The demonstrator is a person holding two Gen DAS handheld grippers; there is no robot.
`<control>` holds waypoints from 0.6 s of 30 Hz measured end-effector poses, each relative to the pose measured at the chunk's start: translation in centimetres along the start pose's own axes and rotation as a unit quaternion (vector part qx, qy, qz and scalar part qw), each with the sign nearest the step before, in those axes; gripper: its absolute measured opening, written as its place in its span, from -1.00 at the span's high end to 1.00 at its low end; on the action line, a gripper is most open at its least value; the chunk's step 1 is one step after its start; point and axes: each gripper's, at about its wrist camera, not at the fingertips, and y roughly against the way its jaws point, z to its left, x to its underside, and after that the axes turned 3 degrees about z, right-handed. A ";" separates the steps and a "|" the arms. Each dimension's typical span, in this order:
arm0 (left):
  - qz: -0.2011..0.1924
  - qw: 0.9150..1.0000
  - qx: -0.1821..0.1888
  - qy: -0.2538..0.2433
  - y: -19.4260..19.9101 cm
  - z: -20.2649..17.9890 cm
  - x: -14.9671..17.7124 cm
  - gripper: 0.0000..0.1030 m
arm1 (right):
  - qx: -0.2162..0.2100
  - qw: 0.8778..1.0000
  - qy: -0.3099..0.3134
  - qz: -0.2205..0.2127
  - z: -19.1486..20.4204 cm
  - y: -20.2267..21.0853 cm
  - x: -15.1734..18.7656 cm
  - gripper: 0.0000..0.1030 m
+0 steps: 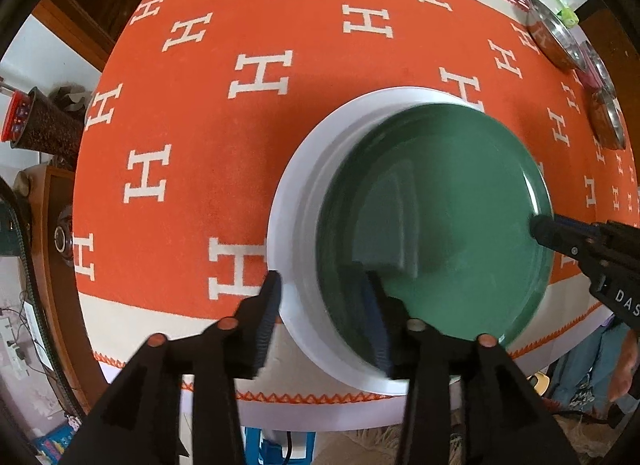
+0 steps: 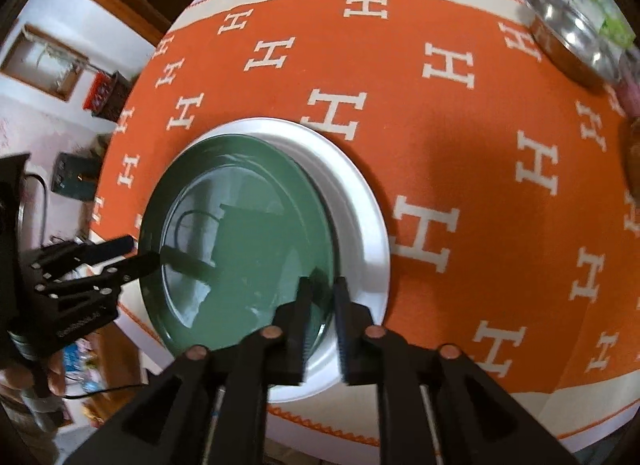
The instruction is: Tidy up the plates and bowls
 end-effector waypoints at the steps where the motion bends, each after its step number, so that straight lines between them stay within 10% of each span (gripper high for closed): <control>1: -0.003 1.000 0.000 -0.002 0.1 0.0 0.0 -0.02 | 0.010 1.000 0.004 -0.005 0.1 0.2 0.1 0.49; 18: -0.031 0.999 -0.022 -0.004 1.8 -0.1 1.0 -0.20 | 0.014 1.000 0.027 -0.009 1.5 -0.3 0.9 0.20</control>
